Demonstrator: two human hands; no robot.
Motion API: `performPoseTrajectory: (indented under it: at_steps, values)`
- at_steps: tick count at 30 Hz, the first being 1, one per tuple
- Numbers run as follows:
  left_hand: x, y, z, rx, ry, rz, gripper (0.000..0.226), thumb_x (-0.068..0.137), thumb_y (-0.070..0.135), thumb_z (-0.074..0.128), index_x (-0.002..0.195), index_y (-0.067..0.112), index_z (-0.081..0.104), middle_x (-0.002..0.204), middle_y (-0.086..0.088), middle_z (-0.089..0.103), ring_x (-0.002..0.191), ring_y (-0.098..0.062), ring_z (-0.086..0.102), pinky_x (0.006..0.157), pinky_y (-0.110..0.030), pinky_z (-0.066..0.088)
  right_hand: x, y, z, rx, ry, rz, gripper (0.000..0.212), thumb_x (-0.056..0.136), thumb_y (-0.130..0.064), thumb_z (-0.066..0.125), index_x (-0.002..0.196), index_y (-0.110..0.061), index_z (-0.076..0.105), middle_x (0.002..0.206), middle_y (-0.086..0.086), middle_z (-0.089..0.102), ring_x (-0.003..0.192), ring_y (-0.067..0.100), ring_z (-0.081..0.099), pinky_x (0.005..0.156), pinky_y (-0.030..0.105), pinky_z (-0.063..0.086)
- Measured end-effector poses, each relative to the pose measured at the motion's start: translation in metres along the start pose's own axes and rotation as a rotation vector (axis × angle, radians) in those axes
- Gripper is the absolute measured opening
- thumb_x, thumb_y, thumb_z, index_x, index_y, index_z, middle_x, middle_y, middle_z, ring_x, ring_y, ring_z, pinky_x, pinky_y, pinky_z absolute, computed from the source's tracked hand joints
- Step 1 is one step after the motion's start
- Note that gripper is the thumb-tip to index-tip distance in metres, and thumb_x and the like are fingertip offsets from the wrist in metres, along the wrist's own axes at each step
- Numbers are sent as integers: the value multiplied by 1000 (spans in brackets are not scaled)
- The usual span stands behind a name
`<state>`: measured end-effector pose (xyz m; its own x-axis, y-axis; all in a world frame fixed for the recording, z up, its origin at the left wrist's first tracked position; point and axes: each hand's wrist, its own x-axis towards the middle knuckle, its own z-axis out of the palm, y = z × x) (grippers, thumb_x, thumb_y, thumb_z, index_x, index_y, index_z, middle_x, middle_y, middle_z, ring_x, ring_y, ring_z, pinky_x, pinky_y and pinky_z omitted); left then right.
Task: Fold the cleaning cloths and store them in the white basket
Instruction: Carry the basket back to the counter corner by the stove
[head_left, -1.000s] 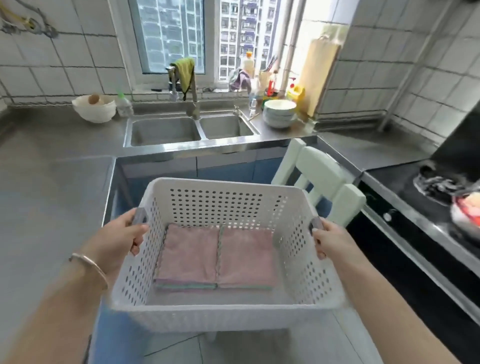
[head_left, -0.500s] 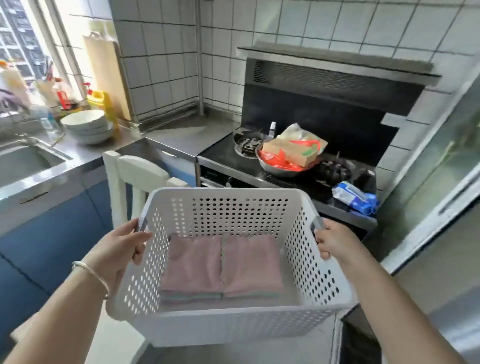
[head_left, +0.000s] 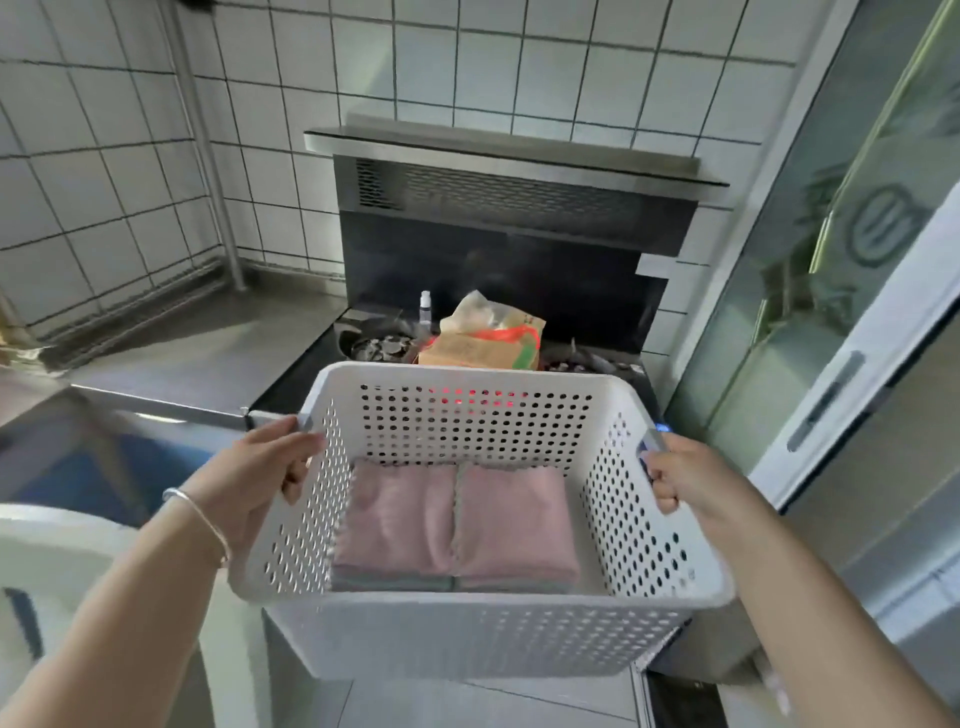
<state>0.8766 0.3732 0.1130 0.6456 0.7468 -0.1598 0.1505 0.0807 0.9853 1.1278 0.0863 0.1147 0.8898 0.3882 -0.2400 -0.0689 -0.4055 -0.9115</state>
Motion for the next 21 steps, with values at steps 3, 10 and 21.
performPoseTrajectory:
  at_steps: [3, 10, 21]
  values:
    - [36, 19, -22, -74, 37, 39, 10, 91, 9, 50, 84, 3, 55, 69, -8, 46, 33, -4, 37, 33, -11, 28, 15, -35, 25, 128, -81, -21, 23, 91, 4, 40, 98, -9, 57, 59, 2, 32, 40, 8, 29, 34, 18, 25]
    - [102, 31, -84, 11, 214, -6, 13, 88, 6, 57, 98, 11, 63, 59, -4, 35, 36, -6, 31, 35, -10, 28, 98, -92, 120, 73, -239, -138, 29, 94, 1, 37, 90, -15, 61, 58, 0, 35, 47, 9, 30, 39, 18, 27]
    - [186, 46, -199, -36, 626, -76, 21, 90, 13, 53, 105, 0, 59, 63, -7, 32, 38, -8, 28, 37, -8, 24, 258, -211, 327, -157, -702, -277, 20, 94, -7, 44, 108, -14, 58, 55, 3, 46, 51, 14, 39, 58, 32, 39]
